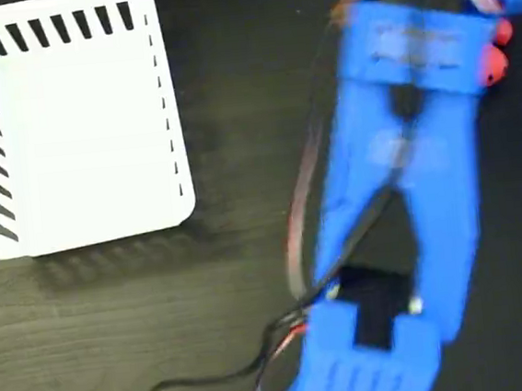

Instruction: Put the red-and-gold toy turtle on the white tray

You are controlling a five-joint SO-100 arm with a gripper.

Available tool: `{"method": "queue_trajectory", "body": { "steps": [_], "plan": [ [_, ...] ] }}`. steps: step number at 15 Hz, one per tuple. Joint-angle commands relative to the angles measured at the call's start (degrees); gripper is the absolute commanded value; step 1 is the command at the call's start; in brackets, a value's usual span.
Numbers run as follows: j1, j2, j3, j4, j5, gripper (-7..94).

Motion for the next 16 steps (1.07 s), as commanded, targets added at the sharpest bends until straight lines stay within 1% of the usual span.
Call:
{"method": "queue_trajectory", "body": {
  "steps": [1,5,9,11,13,14,15,16],
  "plan": [
    [4.0,-2.9,-12.8,1.1,2.1,0],
    [5.6,-16.8,-29.6,7.9,2.5,0],
    [4.9,-21.4,-30.1,7.7,1.0,0],
    [4.3,-22.0,-29.9,7.2,-0.4,8],
    [4.2,-22.1,-29.4,6.2,-0.9,18],
    [4.0,-22.1,-29.3,6.2,-1.3,20],
    [3.7,-22.1,-28.8,6.2,-1.8,25],
    [3.3,-22.1,-28.2,6.1,-2.5,33]
  ]
}}
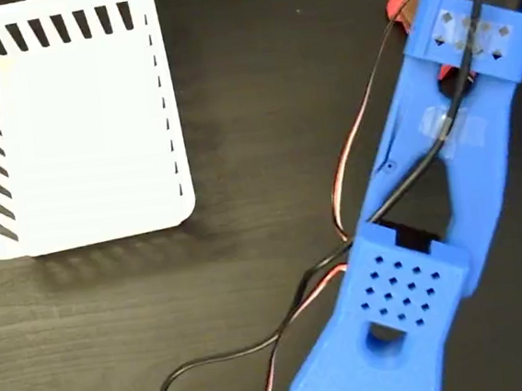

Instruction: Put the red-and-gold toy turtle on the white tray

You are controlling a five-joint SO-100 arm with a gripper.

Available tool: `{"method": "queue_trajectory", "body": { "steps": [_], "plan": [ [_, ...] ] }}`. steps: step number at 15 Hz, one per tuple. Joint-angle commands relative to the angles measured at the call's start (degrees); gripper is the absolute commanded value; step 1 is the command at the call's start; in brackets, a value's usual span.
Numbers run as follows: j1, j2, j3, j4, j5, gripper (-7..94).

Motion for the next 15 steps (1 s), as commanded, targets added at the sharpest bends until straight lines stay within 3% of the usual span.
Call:
{"method": "queue_trajectory", "body": {
  "steps": [1,8,15],
  "plan": [
    [-0.9,2.5,-0.4,-0.4,-0.6,40],
    [-2.1,-1.5,0.4,-1.1,0.3,65],
    [-2.0,-7.0,-2.7,-2.8,2.3,65]
  ]
}}
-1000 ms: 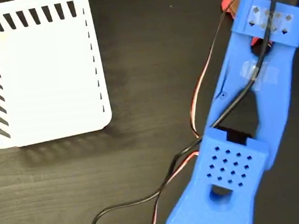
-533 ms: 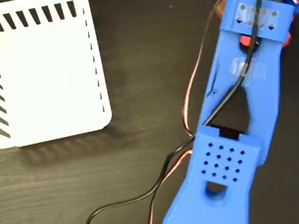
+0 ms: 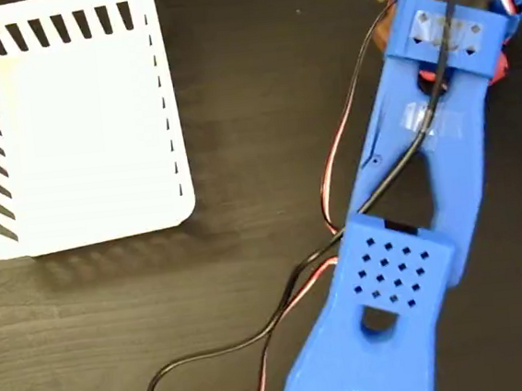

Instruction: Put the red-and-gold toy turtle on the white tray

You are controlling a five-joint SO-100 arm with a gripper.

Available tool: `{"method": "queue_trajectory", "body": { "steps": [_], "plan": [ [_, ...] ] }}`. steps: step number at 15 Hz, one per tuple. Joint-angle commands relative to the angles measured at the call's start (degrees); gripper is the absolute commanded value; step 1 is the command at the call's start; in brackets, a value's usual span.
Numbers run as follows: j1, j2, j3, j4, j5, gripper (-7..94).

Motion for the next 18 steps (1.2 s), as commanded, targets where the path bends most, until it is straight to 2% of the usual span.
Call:
{"method": "queue_trajectory", "body": {
  "steps": [1,5,11,18],
  "plan": [
    [0.0,1.8,-4.0,-0.8,1.4,65],
    [0.9,-1.0,-6.8,-1.7,1.8,65],
    [0.6,-3.0,-5.0,-7.6,2.5,63],
    [-0.2,-2.7,-0.8,-6.1,2.4,63]
  ]
}}
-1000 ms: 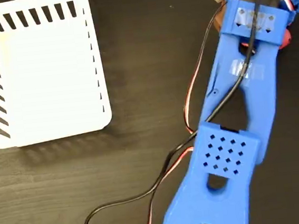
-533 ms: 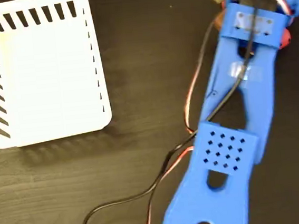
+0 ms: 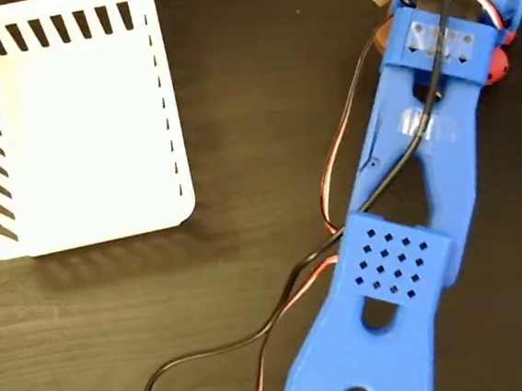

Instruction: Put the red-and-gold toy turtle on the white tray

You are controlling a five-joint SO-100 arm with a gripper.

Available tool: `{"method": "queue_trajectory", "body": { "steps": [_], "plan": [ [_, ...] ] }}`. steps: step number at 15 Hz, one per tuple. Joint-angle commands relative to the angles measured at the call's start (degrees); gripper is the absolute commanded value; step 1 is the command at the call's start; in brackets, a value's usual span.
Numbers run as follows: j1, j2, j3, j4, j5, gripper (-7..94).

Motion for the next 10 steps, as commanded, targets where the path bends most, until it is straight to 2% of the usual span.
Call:
{"method": "queue_trajectory", "body": {
  "steps": [1,10],
  "plan": [
    [-0.4,4.0,2.4,1.2,0.7,63],
    [-3.9,15.0,16.9,3.3,2.5,63]
  ]
}}
